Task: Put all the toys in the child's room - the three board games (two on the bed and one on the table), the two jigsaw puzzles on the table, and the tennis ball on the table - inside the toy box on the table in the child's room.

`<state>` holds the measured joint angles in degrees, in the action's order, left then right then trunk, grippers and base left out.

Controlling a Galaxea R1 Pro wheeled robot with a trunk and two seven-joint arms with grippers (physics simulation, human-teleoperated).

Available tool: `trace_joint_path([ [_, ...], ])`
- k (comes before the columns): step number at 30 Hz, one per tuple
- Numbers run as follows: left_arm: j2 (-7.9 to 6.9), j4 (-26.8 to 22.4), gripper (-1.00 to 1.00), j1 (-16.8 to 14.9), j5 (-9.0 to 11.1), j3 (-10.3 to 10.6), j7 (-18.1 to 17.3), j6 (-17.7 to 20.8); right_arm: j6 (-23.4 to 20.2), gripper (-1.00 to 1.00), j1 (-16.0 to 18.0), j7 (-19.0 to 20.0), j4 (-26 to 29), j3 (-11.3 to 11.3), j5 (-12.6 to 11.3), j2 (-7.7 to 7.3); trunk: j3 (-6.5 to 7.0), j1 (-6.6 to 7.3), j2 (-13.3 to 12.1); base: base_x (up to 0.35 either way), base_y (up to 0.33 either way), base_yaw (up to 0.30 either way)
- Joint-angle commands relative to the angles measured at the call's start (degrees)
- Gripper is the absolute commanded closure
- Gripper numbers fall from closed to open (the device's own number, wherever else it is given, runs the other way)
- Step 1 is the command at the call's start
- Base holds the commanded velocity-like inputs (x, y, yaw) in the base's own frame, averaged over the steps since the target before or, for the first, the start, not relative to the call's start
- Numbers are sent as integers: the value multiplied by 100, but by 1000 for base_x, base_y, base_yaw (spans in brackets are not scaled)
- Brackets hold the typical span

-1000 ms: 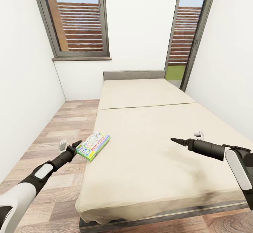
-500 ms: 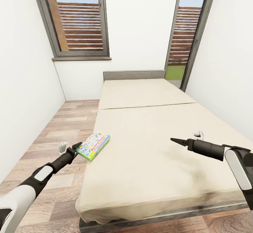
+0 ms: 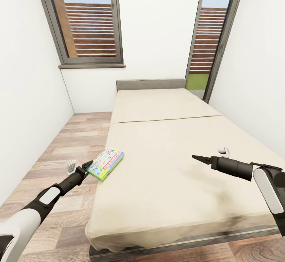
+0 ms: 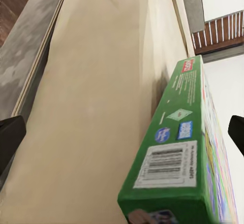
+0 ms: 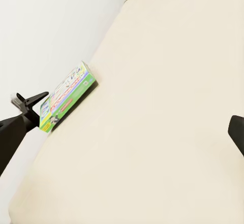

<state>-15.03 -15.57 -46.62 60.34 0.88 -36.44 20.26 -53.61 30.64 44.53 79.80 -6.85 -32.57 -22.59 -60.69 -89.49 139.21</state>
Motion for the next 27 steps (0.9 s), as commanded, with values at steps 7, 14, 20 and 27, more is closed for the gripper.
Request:
trace_joint_path([
  [7,10,2,-100,35,68,15,-19,49,-26,-100,6,19,0,-8,6,0,-5,1,2,0,0,0],
  [14,33,2,-100,68,72,16,-25,48,-26,-100,6,20,0,-9,6,0,-5,1,2,0,0,0],
  [20,58,2,-100,82,67,22,-28,48,-26,-100,9,21,0,-9,5,0,-5,1,2,0,0,0],
  [27,113,2,-100,88,44,25,-29,48,-26,-100,11,21,-4,-9,5,0,-5,1,2,0,0,0],
])
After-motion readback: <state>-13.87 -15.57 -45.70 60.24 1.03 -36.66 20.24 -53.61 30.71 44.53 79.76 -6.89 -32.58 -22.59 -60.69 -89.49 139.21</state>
